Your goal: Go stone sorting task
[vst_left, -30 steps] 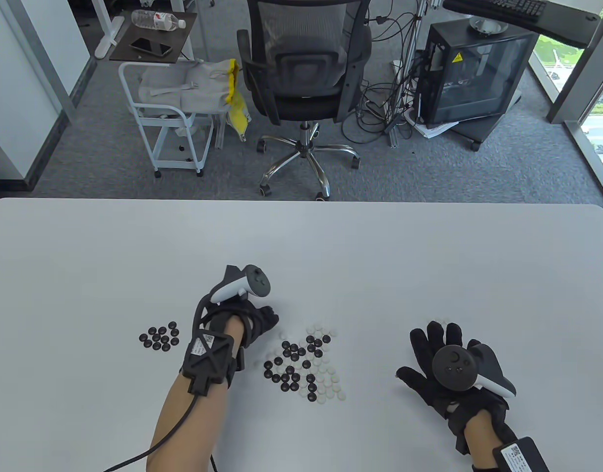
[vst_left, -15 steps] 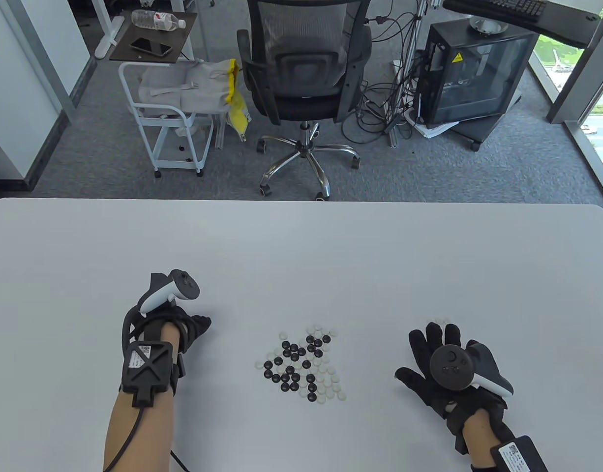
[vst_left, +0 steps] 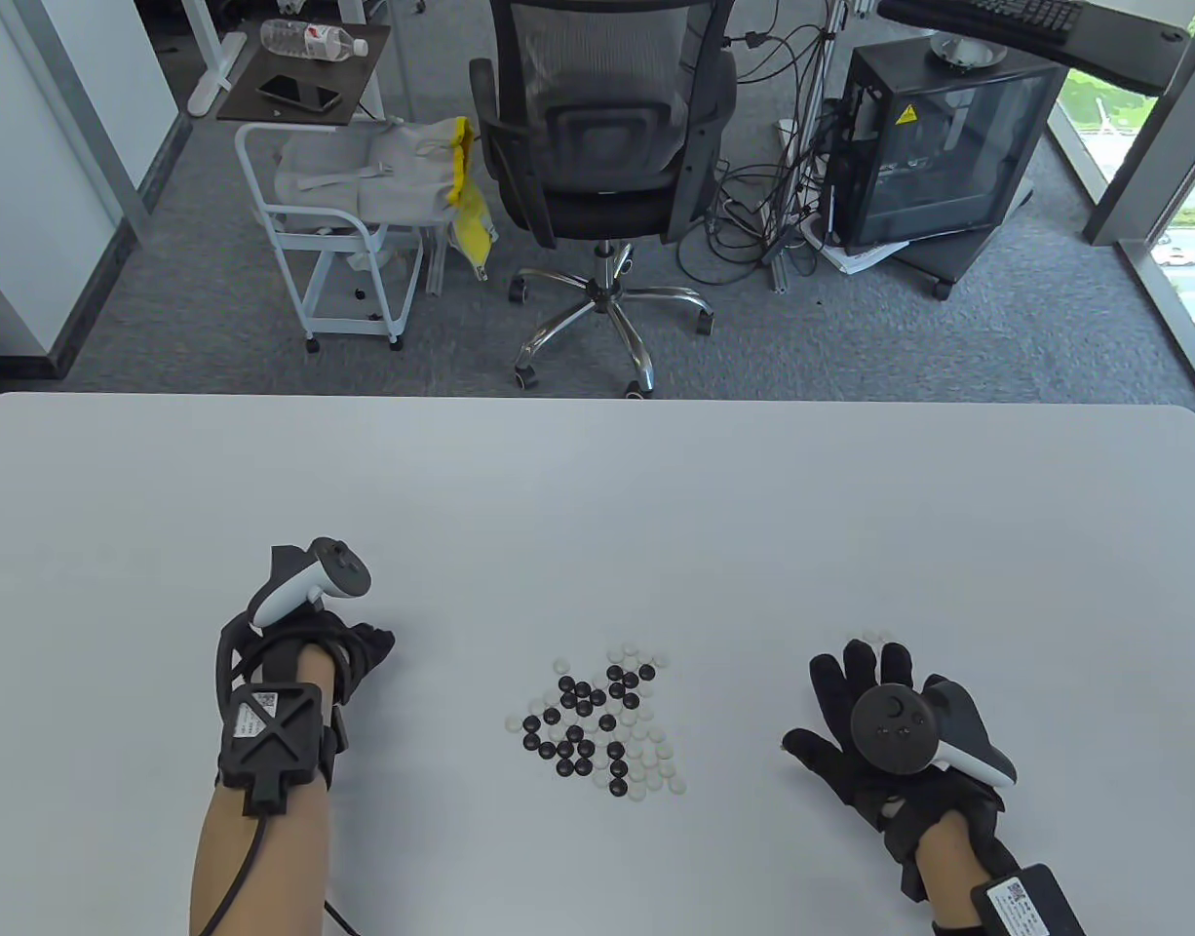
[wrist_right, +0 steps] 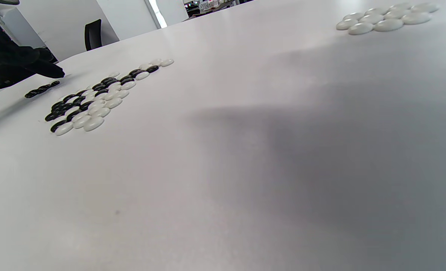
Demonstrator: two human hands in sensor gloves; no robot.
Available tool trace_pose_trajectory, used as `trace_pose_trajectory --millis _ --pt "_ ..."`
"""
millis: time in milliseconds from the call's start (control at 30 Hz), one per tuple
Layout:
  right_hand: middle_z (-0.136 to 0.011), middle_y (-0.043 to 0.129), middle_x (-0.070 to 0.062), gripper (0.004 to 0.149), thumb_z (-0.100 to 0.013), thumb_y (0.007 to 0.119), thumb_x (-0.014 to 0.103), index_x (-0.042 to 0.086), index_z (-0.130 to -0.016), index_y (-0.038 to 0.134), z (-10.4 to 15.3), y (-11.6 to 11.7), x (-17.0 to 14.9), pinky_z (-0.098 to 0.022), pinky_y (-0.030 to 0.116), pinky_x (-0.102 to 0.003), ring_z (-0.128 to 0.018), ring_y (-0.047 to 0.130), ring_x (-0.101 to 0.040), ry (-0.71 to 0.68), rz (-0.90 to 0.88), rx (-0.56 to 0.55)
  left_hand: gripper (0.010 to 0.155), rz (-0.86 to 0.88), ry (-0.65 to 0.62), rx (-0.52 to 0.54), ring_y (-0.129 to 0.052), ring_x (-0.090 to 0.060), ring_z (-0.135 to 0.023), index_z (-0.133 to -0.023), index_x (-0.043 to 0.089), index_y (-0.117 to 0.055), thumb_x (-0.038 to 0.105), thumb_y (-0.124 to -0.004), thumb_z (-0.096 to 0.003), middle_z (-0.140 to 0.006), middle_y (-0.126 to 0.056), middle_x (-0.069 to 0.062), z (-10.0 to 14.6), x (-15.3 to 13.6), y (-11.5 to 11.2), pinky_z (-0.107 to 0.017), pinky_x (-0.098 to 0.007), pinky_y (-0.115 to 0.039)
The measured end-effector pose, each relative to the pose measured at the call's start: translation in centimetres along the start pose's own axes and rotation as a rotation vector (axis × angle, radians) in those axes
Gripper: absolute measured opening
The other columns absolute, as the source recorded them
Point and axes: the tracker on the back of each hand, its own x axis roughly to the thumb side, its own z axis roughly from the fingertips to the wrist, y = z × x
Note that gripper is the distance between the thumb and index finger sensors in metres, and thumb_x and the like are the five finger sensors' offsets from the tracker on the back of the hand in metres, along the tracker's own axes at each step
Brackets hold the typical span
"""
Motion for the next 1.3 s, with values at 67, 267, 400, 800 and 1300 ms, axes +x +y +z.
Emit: trace_pose_trajectory --millis 67,267,400,800,1300 --pt "-0.108 0.0 -0.05 0.087 -0.064 0.048 0.052 -0.009 -0.117 0.015 0.0 0.0 0.0 -0.046 0.0 -0.088 -0.087 -0.011 -0.069 0.001 0.001 0.003 0.068 -0.041 -0.045 0.004 0.019 -0.053 -0.093 -0.116 0.031 -0.053 0.053 -0.05 -0.0514 -0.112 0.013 -0.021 0.6 1.3 0.0 -0.054 -0.082 0.0" --pt "-0.108 0.0 -0.05 0.087 -0.064 0.048 0.052 -0.009 -0.117 0.016 0.0 0.0 0.1 -0.046 0.0 -0.088 -0.087 -0.01 -0.069 0.002 0.004 0.007 0.066 -0.226 -0.243 0.008 0.013 -0.054 -0.095 -0.113 0.03 -0.063 0.053 -0.052 -0.052 -0.116 0.004 -0.022 3.1 6.9 -1.5 -0.055 -0.082 -0.004" --pt "-0.108 0.0 -0.05 0.087 -0.064 0.048 0.052 -0.009 -0.117 0.016 0.0 0.0 0.0 -0.046 0.0 -0.088 -0.087 -0.01 -0.069 0.001 0.002 0.003 0.066 -0.355 -0.34 -0.001 0.01 -0.055 -0.096 -0.113 0.03 -0.064 0.053 -0.052 -0.0521 -0.116 0.003 -0.023 4.5 10.0 -3.7 -0.056 -0.082 -0.006" --pt "-0.108 0.001 -0.049 0.087 -0.064 0.048 0.052 -0.009 -0.117 0.017 0.0 0.0 0.1 -0.046 0.0 -0.088 -0.087 -0.01 -0.069 0.0 0.002 0.006 0.066 -0.521 -0.473 -0.073 0.015 -0.054 -0.093 -0.115 0.033 -0.05 0.052 -0.051 -0.0517 -0.112 0.009 -0.023 5.3 13.2 -9.3 -0.054 -0.082 -0.004" --pt "-0.108 0.001 -0.05 0.087 -0.064 0.048 0.052 -0.009 -0.117 0.017 0.0 0.1 0.1 -0.046 0.0 -0.088 -0.087 -0.01 -0.069 -0.002 0.001 0.009 0.065 -0.213 -0.222 -0.032 0.019 -0.053 -0.091 -0.114 0.036 -0.052 0.052 -0.051 -0.051 -0.11 0.014 -0.02 3.0 0.0 -5.6 -0.053 -0.082 -0.001"
